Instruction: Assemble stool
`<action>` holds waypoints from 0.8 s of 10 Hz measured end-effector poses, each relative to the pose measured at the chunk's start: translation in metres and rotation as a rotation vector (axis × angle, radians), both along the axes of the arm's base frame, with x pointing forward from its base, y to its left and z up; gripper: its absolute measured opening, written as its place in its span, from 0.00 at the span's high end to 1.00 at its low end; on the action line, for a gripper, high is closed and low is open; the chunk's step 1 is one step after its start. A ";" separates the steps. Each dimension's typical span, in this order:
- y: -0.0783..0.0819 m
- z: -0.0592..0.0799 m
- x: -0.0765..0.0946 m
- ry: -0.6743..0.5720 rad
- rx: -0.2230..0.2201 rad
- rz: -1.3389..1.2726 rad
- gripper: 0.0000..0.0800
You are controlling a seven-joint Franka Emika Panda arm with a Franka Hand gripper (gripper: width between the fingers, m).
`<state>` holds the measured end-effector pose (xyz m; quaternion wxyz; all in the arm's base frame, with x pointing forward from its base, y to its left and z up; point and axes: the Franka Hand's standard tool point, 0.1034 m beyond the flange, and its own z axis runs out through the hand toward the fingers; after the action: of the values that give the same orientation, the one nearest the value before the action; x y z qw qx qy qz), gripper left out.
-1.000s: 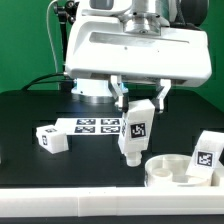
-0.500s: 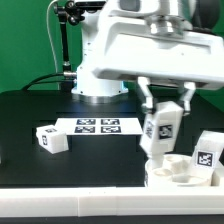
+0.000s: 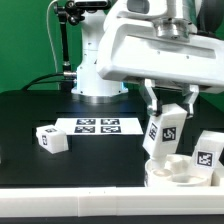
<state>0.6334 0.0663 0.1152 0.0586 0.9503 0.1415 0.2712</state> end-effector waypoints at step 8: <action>-0.004 -0.011 -0.003 0.016 -0.011 0.003 0.59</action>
Offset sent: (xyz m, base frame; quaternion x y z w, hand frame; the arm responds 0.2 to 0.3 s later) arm 0.0023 -0.0018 -0.0057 0.0072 -0.0096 -0.0112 0.9999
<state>0.6308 0.0627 0.1040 0.0625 0.9519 0.1450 0.2628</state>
